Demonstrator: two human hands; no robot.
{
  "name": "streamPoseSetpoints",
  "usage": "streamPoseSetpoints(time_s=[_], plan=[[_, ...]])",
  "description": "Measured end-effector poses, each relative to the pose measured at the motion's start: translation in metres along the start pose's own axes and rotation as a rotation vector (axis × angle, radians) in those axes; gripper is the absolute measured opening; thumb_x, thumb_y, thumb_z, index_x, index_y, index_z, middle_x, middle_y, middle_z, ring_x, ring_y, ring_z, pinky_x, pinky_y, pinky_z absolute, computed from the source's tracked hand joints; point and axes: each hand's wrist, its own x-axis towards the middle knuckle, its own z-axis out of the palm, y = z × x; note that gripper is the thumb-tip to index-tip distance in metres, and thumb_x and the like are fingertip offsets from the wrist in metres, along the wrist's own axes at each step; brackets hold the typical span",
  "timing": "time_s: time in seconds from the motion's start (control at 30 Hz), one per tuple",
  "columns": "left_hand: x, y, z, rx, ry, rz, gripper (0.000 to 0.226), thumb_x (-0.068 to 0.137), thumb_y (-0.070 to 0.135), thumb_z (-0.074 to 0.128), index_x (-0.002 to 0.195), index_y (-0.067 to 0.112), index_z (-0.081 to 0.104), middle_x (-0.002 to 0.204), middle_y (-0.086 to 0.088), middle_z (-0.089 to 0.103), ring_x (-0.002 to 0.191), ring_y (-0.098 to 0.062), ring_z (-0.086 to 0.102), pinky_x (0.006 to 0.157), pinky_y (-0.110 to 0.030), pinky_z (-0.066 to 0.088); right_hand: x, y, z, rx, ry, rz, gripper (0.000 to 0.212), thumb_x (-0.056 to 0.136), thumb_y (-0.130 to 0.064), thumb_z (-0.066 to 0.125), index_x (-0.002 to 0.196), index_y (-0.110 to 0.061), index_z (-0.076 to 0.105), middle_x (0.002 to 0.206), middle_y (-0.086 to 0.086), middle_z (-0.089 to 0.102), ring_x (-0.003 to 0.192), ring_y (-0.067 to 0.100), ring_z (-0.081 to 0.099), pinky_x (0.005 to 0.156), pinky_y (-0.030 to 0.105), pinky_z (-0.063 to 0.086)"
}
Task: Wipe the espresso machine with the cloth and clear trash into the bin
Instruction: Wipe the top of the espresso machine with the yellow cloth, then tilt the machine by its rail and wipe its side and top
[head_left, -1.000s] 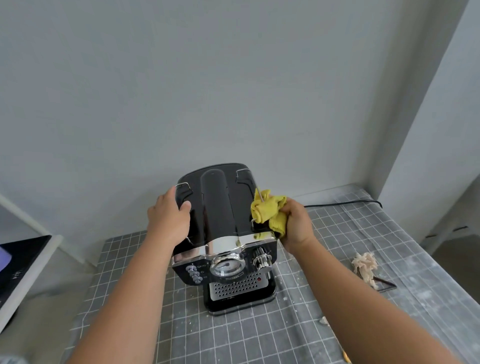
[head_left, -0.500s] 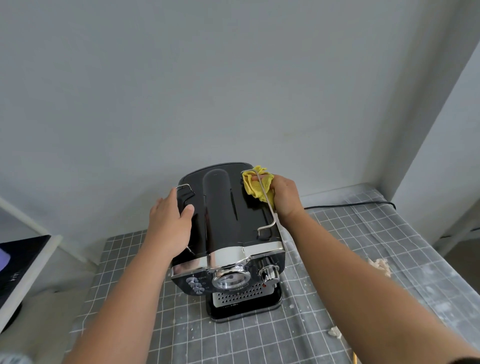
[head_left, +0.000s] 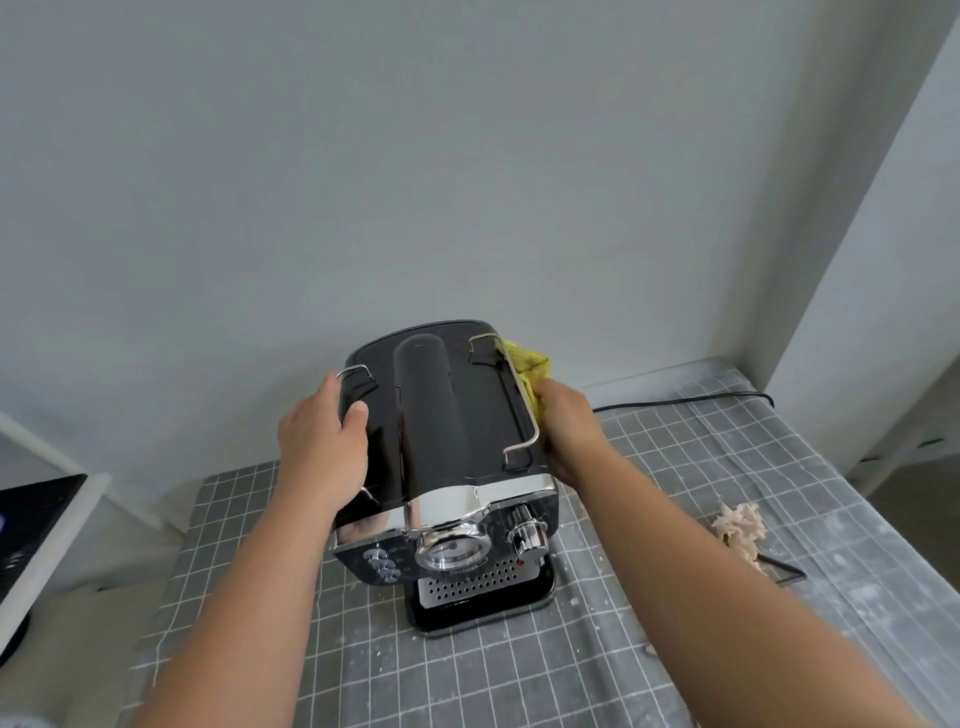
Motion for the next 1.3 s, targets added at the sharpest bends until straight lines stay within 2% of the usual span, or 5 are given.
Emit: streamPoseSetpoints(time_s=[0.2,0.33,0.6,1.03,1.3], plan=[[0.0,-0.003,-0.008,-0.135,0.064,-0.128,0.04,0.099,0.018,0.037,0.136,0.013,0.05,0.134,-0.011,0.056,0.124,-0.031,0.049,0.101,-0.04,0.037,-0.02,-0.028,-0.018,-0.151,0.145,-0.267,0.027,0.098,-0.023,0.039,0.09,-0.011,0.061,0.083,0.01,0.059,0.076,0.024,0.056,0.073,0.037,0.049],[0.014,-0.007,-0.01,-0.24,0.066,-0.147,0.025,0.087,0.009,0.033,0.069,0.006,0.049,0.067,-0.013,0.053,0.063,-0.029,0.053,0.058,-0.033,0.036,-0.025,-0.053,0.009,-0.379,0.048,-0.317,0.028,0.097,-0.027,0.036,0.105,-0.013,0.058,0.088,0.003,0.058,0.081,0.021,0.055,0.076,0.036,0.045],[0.034,-0.008,-0.008,-0.446,-0.014,-0.263,0.022,0.061,0.005,0.032,0.048,0.017,0.044,0.058,-0.012,0.046,0.054,-0.021,0.036,0.052,-0.03,0.025,-0.032,-0.072,0.024,-0.49,-0.023,-0.21,0.009,0.089,-0.016,0.056,0.083,-0.009,0.056,0.071,0.009,0.057,0.063,0.023,0.053,0.061,0.031,0.044],[0.082,0.036,-0.045,-0.255,-0.082,0.053,0.031,0.089,0.011,0.048,0.1,0.016,0.076,0.091,-0.005,0.073,0.075,-0.028,0.062,0.066,-0.023,0.039,-0.097,-0.075,0.015,-0.326,-0.084,-0.18,0.025,0.088,-0.013,0.064,0.112,-0.012,0.057,0.1,0.018,0.066,0.081,0.033,0.065,0.075,0.045,0.058],[0.094,0.062,-0.044,-0.116,-0.287,0.246,0.02,0.096,0.019,0.053,0.099,0.022,0.073,0.069,0.003,0.057,0.061,-0.009,0.045,0.056,-0.022,0.034,-0.161,-0.026,0.038,-0.155,-0.066,-0.189,0.038,0.088,-0.016,0.06,0.123,-0.026,0.05,0.108,0.008,0.063,0.098,0.03,0.065,0.089,0.052,0.054]])
